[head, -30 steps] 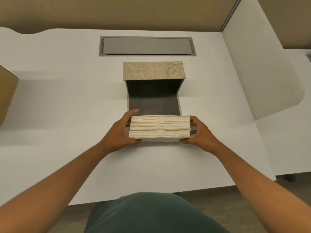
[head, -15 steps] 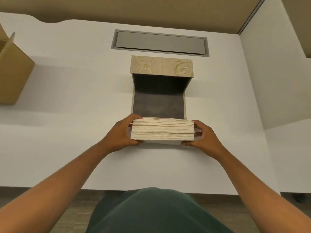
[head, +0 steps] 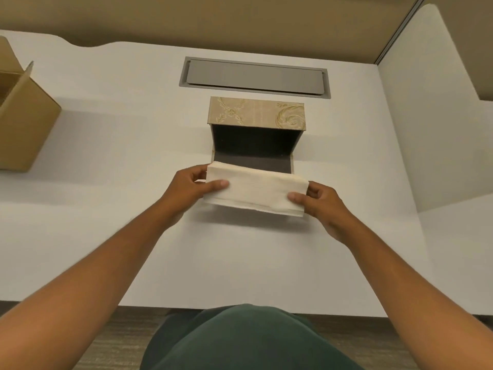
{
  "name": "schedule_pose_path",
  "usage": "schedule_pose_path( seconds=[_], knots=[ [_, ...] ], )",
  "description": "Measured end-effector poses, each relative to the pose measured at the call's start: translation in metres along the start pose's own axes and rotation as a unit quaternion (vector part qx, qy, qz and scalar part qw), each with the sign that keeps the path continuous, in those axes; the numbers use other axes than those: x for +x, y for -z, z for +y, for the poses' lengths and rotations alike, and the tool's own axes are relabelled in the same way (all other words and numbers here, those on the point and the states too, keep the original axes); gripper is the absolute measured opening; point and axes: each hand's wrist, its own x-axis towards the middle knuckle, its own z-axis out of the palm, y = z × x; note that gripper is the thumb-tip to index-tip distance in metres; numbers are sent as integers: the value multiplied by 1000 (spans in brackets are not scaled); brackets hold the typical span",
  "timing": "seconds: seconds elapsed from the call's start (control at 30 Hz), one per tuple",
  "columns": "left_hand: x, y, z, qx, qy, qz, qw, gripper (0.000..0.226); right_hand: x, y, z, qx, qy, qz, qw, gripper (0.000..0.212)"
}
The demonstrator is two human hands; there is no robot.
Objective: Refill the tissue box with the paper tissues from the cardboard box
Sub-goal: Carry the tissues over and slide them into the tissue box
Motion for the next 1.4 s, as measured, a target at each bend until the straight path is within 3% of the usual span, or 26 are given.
schedule_pose_path(
  seconds=[0.13, 0.27, 0.5, 0.67, 1.0, 1.13, 1.4],
  knots=[
    [20, -1, 14, -31, 57, 32, 997, 46, 27, -9, -23, -13, -51, 2, 999, 33],
    [39, -6, 14, -41, 92, 69, 993, 36, 51, -14, -32, -24, -84, 43, 995, 31],
    [50, -16, 16, -16, 104, 93, 990, 50, 69, -22, -31, -70, -102, 110, 986, 25],
    [52, -23, 22, 15, 100, 115, 988, 57, 69, -29, -31, -114, -87, 126, 982, 28],
    [48, -40, 22, 57, 92, 191, 976, 47, 67, -48, -26, -183, -74, 195, 961, 50],
    [47, -46, 23, 88, 89, 206, 970, 46, 68, -56, -25, -227, -44, 228, 946, 49],
    [45, -55, 19, 108, 79, 228, 964, 46, 73, -55, -35, -245, -73, 219, 942, 48]
  ],
)
